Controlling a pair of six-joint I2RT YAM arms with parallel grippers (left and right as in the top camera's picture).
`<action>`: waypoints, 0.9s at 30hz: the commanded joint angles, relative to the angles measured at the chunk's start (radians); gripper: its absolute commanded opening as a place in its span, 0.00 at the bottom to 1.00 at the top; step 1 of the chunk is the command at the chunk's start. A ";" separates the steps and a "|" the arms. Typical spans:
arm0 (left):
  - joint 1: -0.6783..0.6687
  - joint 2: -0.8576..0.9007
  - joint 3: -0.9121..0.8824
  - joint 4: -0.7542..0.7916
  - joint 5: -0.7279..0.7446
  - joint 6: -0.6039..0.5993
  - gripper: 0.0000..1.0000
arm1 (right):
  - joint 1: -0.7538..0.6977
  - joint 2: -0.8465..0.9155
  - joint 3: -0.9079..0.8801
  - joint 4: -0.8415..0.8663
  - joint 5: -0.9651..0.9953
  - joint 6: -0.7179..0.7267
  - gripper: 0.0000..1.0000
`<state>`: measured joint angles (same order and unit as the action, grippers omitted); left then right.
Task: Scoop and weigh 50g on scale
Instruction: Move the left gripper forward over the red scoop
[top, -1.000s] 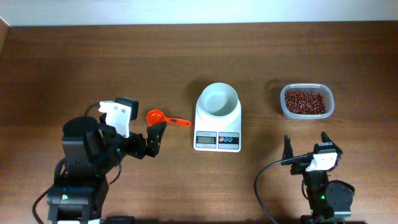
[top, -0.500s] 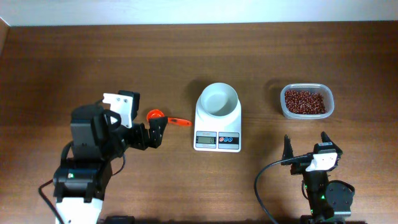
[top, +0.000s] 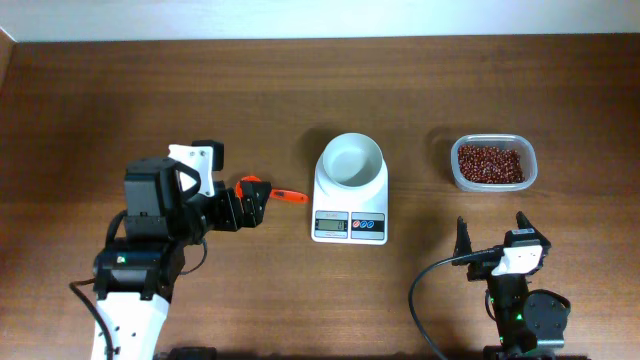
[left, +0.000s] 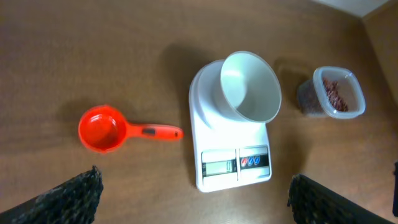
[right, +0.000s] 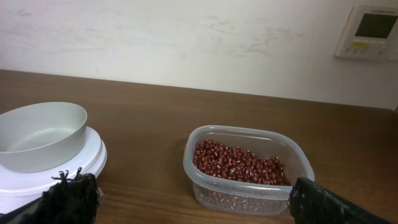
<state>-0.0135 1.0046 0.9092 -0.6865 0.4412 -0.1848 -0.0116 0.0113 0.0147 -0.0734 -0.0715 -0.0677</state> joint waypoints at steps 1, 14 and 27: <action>0.003 0.023 0.017 -0.011 -0.023 -0.012 0.99 | -0.002 -0.008 -0.009 0.000 -0.002 -0.003 0.99; 0.003 0.180 0.017 -0.142 -0.379 -0.573 0.99 | -0.002 -0.008 -0.009 0.000 -0.002 -0.003 0.99; 0.003 0.338 0.300 -0.388 -0.452 -0.716 0.99 | -0.002 -0.008 -0.009 0.000 -0.002 -0.003 0.99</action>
<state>-0.0135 1.3025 1.1179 -1.0657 -0.0002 -0.8734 -0.0116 0.0109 0.0147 -0.0734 -0.0715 -0.0681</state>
